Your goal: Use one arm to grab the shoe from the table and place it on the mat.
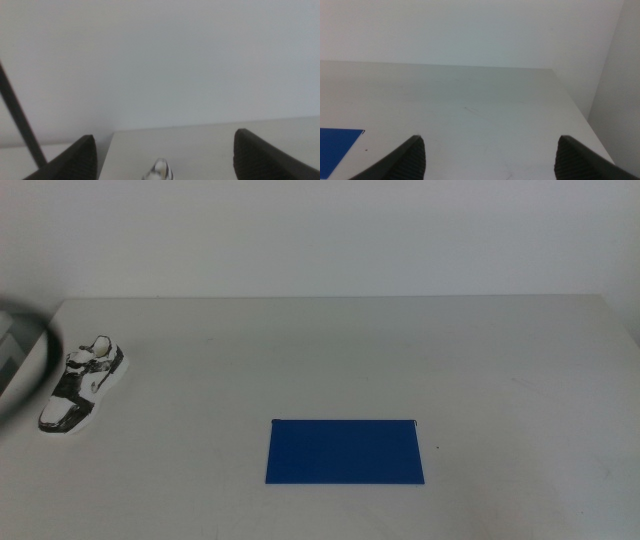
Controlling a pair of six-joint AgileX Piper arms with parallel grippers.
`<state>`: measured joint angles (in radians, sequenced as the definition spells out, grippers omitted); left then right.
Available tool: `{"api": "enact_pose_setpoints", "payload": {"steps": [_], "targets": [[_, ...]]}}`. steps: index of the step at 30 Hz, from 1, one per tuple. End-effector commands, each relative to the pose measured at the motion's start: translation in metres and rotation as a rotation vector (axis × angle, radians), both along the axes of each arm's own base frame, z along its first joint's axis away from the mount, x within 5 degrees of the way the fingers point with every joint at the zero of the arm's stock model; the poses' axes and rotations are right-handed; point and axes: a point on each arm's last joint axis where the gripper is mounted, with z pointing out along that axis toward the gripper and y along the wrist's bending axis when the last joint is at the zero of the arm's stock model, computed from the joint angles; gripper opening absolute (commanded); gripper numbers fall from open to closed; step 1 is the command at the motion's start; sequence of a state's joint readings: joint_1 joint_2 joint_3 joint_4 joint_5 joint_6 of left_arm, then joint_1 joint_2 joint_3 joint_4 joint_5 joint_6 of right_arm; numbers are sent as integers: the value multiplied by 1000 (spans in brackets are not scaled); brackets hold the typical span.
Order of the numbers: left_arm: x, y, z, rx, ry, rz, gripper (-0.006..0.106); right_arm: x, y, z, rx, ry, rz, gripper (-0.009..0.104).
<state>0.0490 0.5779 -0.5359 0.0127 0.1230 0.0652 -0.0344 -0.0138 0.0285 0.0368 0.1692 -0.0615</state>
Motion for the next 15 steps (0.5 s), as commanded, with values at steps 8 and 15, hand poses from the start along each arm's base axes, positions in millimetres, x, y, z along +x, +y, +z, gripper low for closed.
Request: {"api": "enact_pose_setpoints", "payload": {"steps": [8, 15], "targets": [[70, 2, 70, -25, -74, -9, 93, -2, -1, 12, -25, -109, -8, 66], [105, 3, 84, -50, 5, -9, 93, -2, -1, 12, -25, -109, -8, 66]]}}
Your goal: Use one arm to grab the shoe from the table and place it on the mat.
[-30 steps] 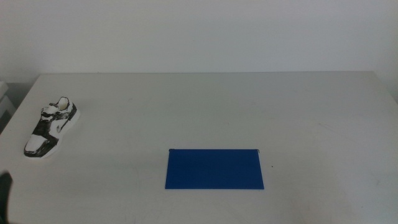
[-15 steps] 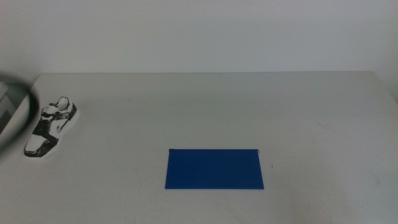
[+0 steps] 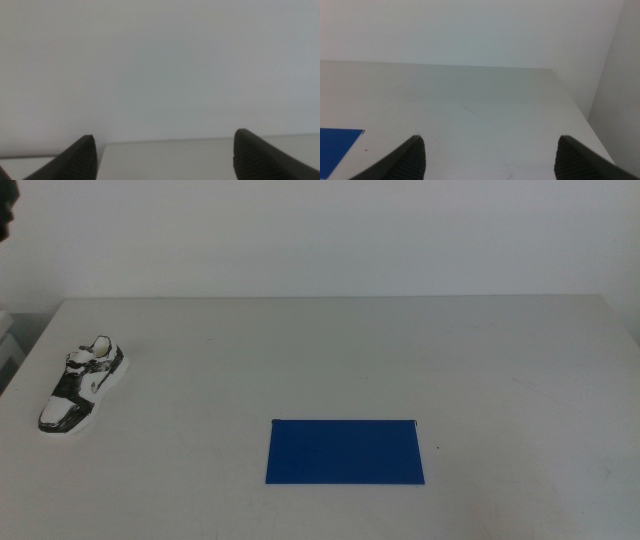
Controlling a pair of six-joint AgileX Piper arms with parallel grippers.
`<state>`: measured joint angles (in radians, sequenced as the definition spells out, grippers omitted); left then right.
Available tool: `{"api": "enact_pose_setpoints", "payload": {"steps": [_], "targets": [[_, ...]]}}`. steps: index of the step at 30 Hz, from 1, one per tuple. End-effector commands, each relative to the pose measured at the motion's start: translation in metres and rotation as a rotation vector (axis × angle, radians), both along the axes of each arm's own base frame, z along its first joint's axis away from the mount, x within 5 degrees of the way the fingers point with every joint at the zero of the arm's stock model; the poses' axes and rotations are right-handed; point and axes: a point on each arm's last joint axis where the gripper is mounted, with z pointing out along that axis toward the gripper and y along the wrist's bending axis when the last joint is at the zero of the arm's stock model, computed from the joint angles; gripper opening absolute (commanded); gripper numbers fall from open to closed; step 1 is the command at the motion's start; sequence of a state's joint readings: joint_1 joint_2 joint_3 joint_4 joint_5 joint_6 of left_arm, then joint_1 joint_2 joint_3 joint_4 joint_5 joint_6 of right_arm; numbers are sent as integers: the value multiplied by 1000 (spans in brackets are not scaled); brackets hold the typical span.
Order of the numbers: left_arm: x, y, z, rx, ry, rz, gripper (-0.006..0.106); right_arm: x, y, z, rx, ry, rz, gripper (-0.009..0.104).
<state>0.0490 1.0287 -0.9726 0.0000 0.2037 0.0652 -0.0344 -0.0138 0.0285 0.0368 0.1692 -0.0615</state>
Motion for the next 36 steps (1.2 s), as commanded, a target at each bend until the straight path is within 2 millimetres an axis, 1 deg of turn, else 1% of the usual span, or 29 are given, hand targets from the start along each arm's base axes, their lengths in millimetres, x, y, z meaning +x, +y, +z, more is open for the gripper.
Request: {"api": "enact_pose_setpoints", "payload": {"steps": [1, 9, 12, 15, 20, 24, 26, 31, 36], "targets": [[7, -2, 22, -34, -70, -7, 93, -2, -1, 12, -25, -109, -8, 66], [30, -1, 23, -25, 84, -11, 93, -2, -1, 12, -25, -109, -8, 66], [40, -1, 24, -11, 116, -15, 93, -2, -1, 12, -25, -109, -8, 66], [50, 0, 30, -11, 174, -16, 93, -2, -1, 12, -25, -109, -8, 66], [75, 0, 35, 36, 320, -38, 93, -2, -1, 12, -25, -109, -8, 66], [97, 2, 29, 65, 461, -58, 93, -2, -1, 12, -25, -109, -8, 66], [106, 6, 27, 78, 514, -58, 93, -2, -1, 12, -25, -109, -8, 66], [122, 21, 14, 76, 646, -88, 93, -2, -1, 12, -25, -109, -8, 66], [134, 37, -1, 77, 707, -141, 93, -2, -1, 12, -25, -109, -8, 66]]}}
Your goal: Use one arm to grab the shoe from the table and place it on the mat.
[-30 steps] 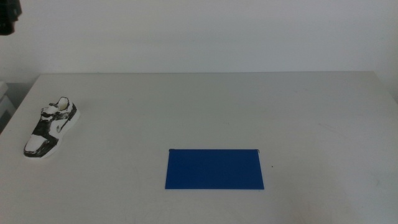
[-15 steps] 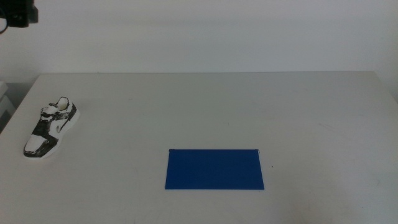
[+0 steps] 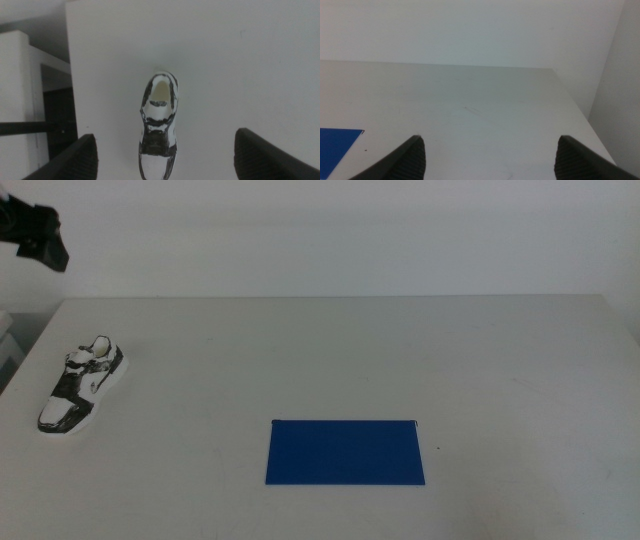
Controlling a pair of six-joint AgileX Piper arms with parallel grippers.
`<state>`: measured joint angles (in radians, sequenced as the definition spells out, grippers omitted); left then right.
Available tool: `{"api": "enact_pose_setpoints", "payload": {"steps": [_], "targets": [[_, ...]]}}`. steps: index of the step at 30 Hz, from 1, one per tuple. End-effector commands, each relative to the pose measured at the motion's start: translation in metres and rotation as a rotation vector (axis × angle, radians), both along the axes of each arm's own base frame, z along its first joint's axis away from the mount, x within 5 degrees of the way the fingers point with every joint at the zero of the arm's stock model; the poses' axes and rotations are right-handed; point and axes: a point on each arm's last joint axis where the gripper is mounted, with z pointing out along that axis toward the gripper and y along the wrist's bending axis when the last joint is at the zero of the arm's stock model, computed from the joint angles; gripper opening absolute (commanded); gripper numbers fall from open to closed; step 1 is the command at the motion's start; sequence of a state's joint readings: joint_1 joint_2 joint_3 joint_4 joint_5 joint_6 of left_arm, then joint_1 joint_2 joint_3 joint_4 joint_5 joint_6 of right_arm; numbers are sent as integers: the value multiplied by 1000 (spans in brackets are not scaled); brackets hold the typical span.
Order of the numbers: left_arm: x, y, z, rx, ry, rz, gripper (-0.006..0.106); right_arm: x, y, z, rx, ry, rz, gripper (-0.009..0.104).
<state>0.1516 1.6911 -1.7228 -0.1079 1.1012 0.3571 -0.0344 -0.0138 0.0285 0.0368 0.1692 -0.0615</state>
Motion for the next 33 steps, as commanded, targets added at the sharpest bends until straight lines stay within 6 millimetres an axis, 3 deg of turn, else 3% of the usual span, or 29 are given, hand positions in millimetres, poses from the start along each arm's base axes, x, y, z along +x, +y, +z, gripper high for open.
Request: {"api": "enact_pose_setpoints", "payload": {"steps": [1, 12, 24, 33], "targets": [[-3, 3, 19, -15, -82, -20, 93, -2, -1, 12, -25, -109, -8, 66], [28, 14, -37, -19, 94, -30, 93, -2, -1, 12, -25, -109, -8, 66], [61, 21, -114, -9, 258, -95, 93, -2, -1, 12, -25, -109, -8, 66], [78, 25, -144, -4, 239, -82, 93, -2, -1, 12, -25, -109, -8, 66]]}}
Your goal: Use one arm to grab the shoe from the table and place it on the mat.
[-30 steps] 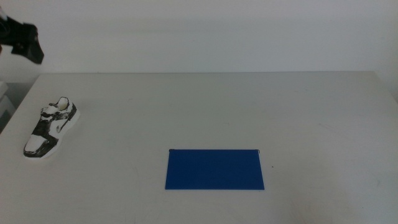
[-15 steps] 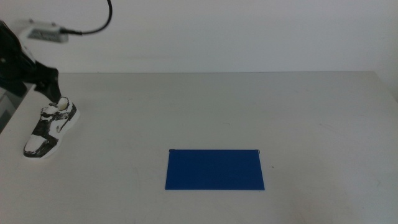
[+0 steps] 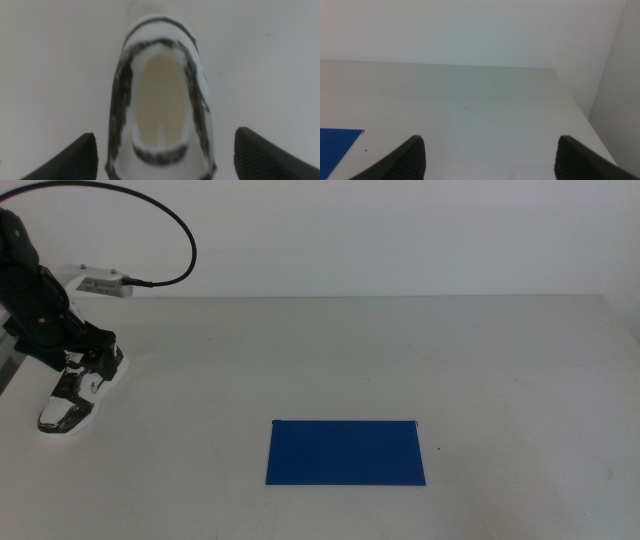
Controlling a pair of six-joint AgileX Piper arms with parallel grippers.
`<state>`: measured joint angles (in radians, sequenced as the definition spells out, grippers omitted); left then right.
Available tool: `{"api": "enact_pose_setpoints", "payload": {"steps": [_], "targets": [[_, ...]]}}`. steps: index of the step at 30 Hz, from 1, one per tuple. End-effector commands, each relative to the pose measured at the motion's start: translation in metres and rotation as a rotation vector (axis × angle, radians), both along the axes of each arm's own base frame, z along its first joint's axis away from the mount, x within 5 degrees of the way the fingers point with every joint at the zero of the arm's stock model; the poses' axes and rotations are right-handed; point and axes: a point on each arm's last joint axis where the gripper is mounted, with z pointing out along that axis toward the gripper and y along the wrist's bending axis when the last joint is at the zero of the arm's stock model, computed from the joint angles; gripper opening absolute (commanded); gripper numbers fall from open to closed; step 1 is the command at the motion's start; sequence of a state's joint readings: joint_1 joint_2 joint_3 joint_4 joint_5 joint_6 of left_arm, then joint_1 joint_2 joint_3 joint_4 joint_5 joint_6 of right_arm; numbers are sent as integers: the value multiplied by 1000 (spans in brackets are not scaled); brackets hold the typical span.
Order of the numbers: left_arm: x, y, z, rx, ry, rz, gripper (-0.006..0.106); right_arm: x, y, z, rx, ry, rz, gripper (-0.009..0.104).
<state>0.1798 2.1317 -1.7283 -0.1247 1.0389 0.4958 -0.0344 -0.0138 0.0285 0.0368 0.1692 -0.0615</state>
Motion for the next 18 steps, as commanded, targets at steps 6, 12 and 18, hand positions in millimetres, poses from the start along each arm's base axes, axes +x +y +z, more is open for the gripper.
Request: {"api": "enact_pose_setpoints", "payload": {"steps": [6, 12, 18], "targets": [[9, 3, 22, 17, -132, 13, 93, -2, -1, 12, -25, -109, -8, 66], [10, 3, 14, 12, -114, 15, 86, -2, -1, 12, -25, -109, -8, 66], [10, 3, 14, 12, -112, 14, 60, -2, -1, 12, -25, -109, -8, 66]]}}
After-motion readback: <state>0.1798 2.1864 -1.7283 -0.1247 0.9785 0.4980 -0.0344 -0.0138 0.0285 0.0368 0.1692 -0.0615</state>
